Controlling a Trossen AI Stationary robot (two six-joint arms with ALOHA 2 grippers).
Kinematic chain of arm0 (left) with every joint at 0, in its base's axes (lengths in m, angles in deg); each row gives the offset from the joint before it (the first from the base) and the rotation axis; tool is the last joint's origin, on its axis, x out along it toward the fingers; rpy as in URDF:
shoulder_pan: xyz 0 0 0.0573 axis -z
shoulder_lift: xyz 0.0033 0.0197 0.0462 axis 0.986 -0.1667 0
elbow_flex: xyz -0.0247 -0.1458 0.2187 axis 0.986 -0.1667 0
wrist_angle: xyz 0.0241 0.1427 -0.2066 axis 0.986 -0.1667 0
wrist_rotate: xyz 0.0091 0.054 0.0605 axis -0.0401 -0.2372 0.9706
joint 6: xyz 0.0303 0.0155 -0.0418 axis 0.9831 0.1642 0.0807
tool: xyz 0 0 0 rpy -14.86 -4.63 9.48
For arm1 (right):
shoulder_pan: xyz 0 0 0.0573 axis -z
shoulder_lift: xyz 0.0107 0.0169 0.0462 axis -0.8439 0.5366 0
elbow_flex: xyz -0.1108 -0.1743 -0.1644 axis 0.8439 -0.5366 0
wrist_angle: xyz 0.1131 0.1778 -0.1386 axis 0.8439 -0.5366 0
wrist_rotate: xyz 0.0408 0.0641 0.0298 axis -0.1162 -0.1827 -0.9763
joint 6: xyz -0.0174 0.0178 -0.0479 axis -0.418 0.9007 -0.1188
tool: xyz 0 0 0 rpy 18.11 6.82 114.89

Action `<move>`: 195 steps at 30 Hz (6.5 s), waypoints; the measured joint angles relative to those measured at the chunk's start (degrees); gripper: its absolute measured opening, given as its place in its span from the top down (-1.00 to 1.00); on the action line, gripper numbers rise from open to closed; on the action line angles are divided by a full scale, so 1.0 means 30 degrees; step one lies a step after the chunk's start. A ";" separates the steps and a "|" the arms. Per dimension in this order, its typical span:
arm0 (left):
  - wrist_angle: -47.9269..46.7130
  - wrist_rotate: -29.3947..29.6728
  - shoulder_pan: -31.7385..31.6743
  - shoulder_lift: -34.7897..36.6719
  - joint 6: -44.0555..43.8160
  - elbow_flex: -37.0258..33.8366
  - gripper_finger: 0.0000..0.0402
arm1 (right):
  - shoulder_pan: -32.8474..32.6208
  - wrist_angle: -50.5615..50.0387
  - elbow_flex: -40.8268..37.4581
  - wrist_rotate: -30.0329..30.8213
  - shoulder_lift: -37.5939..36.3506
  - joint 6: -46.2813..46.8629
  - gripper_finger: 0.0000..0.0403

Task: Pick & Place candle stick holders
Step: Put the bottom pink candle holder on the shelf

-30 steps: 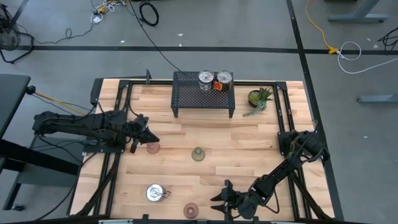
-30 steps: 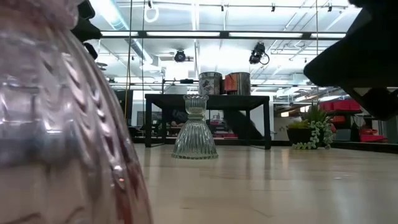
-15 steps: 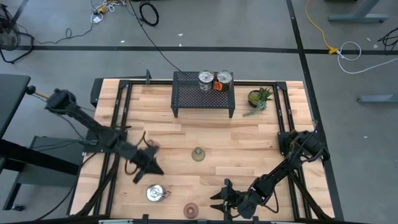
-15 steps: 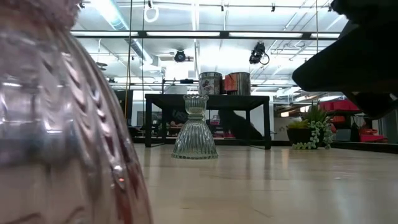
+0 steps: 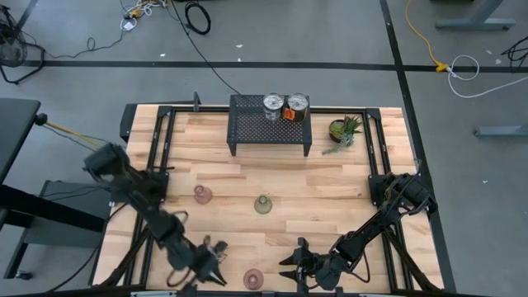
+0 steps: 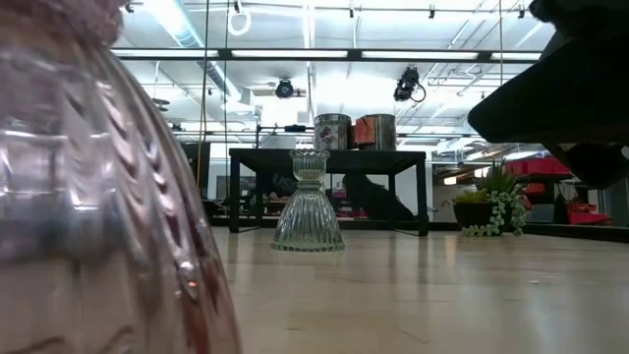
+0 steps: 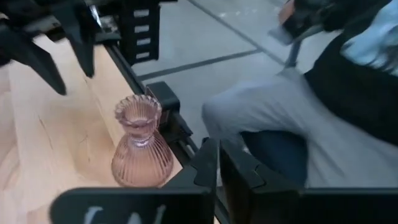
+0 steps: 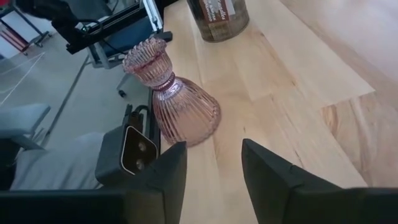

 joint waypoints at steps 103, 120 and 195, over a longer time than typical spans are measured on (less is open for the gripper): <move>0.3995 0.3988 -0.1543 -0.8083 -0.0177 0.4419 0.33 | -0.1020 0.1945 0.0000 0.0862 -0.0007 -0.0464 0.24; -0.0876 0.4149 -0.3657 -0.3075 0.2082 0.4411 0.33 | -0.1020 0.1940 0.0000 0.1077 -0.0007 -0.0435 0.24; -0.2628 -0.8456 -2.4761 0.0352 0.5514 0.4419 0.33 | 0.0612 0.2251 0.0000 0.0855 -0.0007 -0.4034 0.24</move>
